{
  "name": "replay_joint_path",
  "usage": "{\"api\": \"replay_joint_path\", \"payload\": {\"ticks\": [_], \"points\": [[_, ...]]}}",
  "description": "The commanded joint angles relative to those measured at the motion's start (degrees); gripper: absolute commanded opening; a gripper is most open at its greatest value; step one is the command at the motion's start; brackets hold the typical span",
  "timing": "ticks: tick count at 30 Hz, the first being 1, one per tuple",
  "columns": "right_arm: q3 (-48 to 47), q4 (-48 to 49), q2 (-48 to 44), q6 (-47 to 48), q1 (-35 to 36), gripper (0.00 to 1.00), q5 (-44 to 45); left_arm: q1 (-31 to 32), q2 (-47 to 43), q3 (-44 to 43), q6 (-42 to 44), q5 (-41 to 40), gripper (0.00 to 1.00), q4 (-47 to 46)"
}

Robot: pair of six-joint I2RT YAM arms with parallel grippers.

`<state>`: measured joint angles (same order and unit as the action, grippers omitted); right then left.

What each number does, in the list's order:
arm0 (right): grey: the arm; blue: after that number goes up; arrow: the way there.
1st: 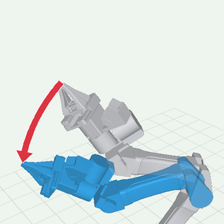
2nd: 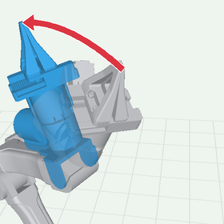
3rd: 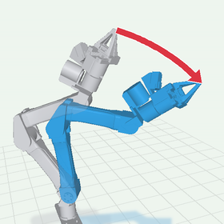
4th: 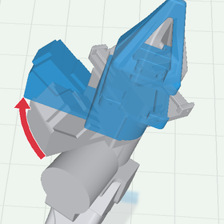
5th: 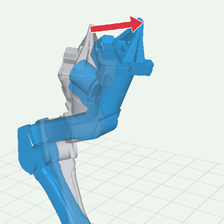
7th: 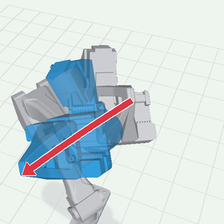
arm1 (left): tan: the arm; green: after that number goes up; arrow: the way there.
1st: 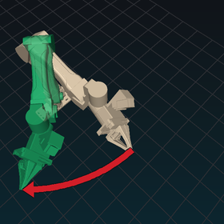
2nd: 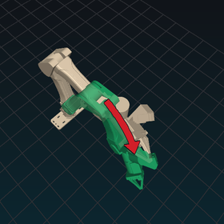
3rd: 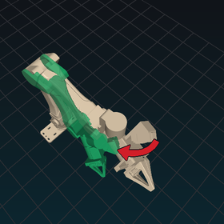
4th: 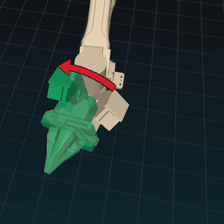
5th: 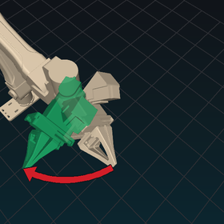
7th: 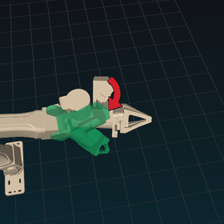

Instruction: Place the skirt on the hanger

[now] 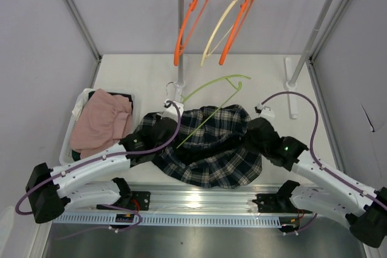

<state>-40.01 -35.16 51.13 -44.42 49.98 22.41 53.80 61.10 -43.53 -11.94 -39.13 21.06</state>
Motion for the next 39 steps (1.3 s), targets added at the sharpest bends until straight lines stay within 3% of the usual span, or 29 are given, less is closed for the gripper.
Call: {"api": "replay_joint_path", "payload": {"ticks": [1, 6, 9, 19, 23, 28, 30, 35, 39], "points": [[-4.63, -2.20, 1.86, 7.41, -8.82, 0.00, -6.40, 1.22, -3.88, 0.99, 6.22, 2.48, 0.00, -7.43], [-7.18, 0.09, 6.16, 13.30, -25.41, 0.00, -16.60, 2.97, -4.41, 0.99, 11.76, 3.98, 0.00, -8.84], [-9.03, 0.88, 8.89, 15.24, -30.53, 0.00, -21.70, 3.94, -3.10, 0.72, 15.19, 3.89, 0.00, -8.75], [-13.60, 0.62, 15.92, 18.40, -34.77, 0.00, -24.61, 7.45, 2.08, 2.22, 19.94, 0.64, 0.00, -9.02], [-11.15, 0.44, 15.84, 18.59, -34.77, 0.00, -23.47, 7.99, 5.33, 1.52, 20.91, -0.94, 0.00, -6.57], [-7.89, 1.41, 14.08, 18.06, -33.81, 0.00, -23.12, 7.99, 9.73, -3.39, 17.22, 2.65, 0.00, -0.15], [-6.93, 1.58, 13.91, 18.06, -32.05, 0.00, -22.50, 7.99, 11.58, -4.80, 15.55, 5.46, 0.09, 2.22], [-5.43, 2.28, 13.64, 17.00, -28.71, 0.00, -19.34, 7.90, 10.80, -7.09, 12.48, 9.16, 0.46, 3.46], [-3.15, 3.87, 13.90, 15.60, -26.60, 0.00, -18.99, 7.72, 9.48, -9.37, 9.40, 11.27, 0.56, 4.08]]}}
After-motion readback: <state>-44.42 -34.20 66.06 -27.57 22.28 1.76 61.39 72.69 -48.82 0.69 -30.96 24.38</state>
